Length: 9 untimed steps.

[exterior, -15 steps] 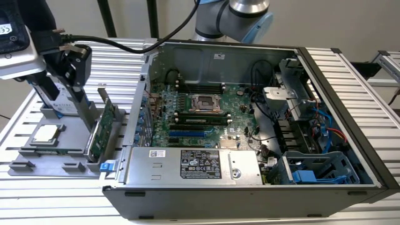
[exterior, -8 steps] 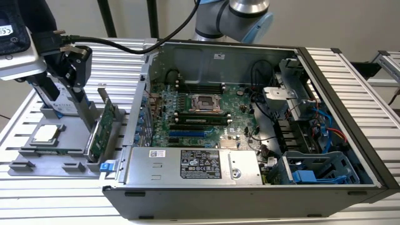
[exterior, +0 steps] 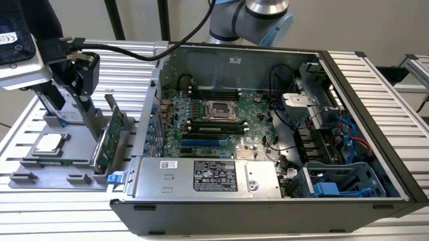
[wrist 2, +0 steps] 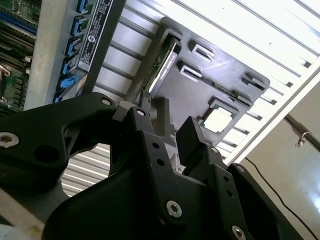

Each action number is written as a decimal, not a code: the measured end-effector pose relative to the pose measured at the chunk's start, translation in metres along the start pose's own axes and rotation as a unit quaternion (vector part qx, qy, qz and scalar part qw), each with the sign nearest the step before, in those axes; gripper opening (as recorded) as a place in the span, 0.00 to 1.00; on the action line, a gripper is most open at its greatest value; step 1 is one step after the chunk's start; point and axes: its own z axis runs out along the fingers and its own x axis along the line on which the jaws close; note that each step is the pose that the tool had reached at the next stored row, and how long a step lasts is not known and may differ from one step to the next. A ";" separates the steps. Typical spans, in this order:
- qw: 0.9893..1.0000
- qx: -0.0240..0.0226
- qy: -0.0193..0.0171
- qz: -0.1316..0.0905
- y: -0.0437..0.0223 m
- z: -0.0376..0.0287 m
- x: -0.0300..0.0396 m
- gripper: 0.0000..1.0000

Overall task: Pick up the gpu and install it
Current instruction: 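Pick up the gpu and move the gpu toward the slot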

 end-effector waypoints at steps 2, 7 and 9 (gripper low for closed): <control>1.000 0.000 0.000 0.000 -0.0001 0.0015 0.0000 1.00; 1.000 0.000 0.000 0.000 -0.0002 0.0043 0.0001 1.00; 1.000 0.000 0.000 0.000 -0.0003 0.0055 0.0001 1.00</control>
